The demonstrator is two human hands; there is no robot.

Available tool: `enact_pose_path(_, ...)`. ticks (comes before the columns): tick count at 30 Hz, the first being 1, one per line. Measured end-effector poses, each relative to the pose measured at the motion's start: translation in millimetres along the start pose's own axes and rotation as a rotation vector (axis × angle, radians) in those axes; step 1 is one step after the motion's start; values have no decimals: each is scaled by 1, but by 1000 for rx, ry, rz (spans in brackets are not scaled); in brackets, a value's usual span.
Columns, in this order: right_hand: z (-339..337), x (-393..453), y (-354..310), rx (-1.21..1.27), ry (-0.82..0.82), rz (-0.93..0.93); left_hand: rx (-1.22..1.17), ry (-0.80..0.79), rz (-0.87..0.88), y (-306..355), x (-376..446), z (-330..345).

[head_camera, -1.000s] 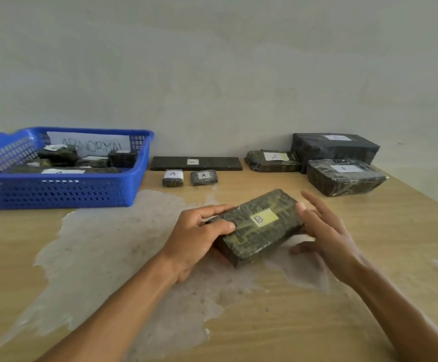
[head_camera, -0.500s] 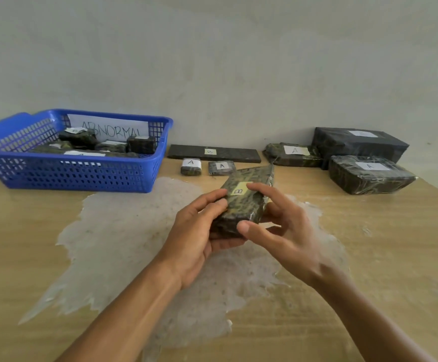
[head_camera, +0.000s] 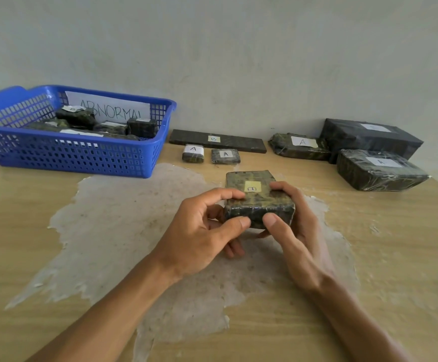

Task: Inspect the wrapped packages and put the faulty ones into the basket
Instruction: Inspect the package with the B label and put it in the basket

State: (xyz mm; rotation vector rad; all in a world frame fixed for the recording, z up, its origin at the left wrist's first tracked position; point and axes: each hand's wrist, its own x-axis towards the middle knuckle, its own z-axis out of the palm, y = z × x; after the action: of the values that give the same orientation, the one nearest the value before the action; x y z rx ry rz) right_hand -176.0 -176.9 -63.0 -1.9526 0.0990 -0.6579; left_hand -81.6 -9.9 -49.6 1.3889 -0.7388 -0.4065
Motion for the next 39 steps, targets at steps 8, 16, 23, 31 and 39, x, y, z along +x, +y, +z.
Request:
enact_pose_path(8, 6, -5, -3, -87, 32, -91, -89, 34, -14, 1, 2, -6)
enact_pose_path(16, 13, -7, -12, 30, -6, -138, -209, 207, -79, 6, 9, -13)
enact_pose_path(23, -21, 7, -24, 624, 199, 305, -396, 274, -209, 13, 14, -34)
enact_pose_path(31, -20, 3, -31, 656, -130, 509, -333, 212, -291, 13, 14, -36)
enact_pose_path(39, -4, 3, -28, 857, 91, 502, -258, 76, -167, 5, 7, -15)
